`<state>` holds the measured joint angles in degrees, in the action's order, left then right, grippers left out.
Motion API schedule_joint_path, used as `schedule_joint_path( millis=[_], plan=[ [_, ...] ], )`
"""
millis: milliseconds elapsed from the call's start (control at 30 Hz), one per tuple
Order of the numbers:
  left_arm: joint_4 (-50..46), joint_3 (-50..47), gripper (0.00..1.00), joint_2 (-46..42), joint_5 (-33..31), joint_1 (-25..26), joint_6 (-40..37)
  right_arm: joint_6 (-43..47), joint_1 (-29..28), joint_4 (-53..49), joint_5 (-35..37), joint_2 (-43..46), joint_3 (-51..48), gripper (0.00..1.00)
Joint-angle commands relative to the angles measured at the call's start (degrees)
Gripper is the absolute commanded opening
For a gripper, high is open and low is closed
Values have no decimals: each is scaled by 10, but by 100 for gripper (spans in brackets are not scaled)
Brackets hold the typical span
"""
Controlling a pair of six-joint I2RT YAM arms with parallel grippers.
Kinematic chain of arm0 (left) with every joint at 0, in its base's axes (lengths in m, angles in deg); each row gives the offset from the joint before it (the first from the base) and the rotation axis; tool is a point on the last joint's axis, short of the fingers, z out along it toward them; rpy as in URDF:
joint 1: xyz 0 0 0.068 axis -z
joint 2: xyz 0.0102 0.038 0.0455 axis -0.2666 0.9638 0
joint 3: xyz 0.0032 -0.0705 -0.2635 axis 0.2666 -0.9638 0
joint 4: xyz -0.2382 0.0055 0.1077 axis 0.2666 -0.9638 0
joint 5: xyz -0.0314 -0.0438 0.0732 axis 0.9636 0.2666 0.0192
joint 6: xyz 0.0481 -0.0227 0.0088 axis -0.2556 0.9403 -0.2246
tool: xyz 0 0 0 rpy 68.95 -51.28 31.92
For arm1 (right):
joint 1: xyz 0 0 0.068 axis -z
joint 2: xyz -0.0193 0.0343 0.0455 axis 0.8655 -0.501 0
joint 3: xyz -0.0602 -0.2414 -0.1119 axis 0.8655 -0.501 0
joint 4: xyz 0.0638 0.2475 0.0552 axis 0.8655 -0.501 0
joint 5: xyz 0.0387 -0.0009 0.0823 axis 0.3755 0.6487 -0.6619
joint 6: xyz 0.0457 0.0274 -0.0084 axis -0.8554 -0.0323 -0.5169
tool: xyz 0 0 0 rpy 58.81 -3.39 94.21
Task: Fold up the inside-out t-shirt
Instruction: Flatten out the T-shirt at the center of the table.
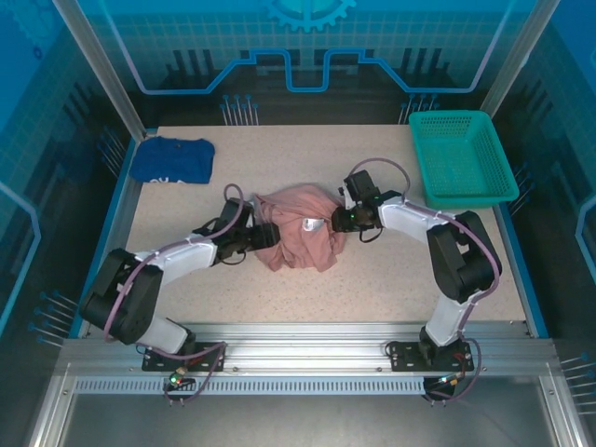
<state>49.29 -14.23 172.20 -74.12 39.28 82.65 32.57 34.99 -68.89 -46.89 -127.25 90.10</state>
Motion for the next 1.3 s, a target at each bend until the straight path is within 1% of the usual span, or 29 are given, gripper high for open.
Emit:
schedule_joint_path(
  millis=[0,67,100,133,200,233,267,333,433,500,600,733,900,1033,1167,1267],
  plan=[
    [20,1,61,37,0,16,4,-5,7,28,2,-1,19,25],
    [17,14,45,60,-24,16,-11,0,11,30,4,17,19,16],
    [16,21,36,64,-35,16,-22,4,13,32,3,35,17,11],
    [17,25,29,61,-43,16,-28,7,14,34,3,54,17,8],
    [30,26,11,30,-49,15,-37,10,20,31,2,105,18,2],
    [33,26,2,8,-51,16,-41,10,24,29,-2,131,20,2],
    [34,28,0,-21,-56,15,-43,10,31,25,-8,161,25,1],
    [27,35,0,-95,-71,14,-47,12,46,16,-22,220,42,1],
    [5,63,0,-224,-97,0,-58,26,65,-4,-30,303,93,1],
    [-1,91,0,-302,-115,-24,-61,46,71,-27,3,348,142,1],
    [-3,138,0,-366,-135,-60,-67,60,81,-31,43,394,188,1],
    [-22,198,0,-372,-173,-71,-102,81,85,-53,69,409,231,2],
    [-49,236,0,-382,-177,-78,-117,108,86,-86,86,430,249,2],
    [-63,250,0,-396,-166,-78,-124,127,86,-97,58,454,246,3],
    [-77,257,0,-415,-135,-78,-112,141,86,-125,1,467,252,3],
    [-90,257,0,-419,-115,-78,-100,141,86,-146,2,473,249,4]
  ],
)
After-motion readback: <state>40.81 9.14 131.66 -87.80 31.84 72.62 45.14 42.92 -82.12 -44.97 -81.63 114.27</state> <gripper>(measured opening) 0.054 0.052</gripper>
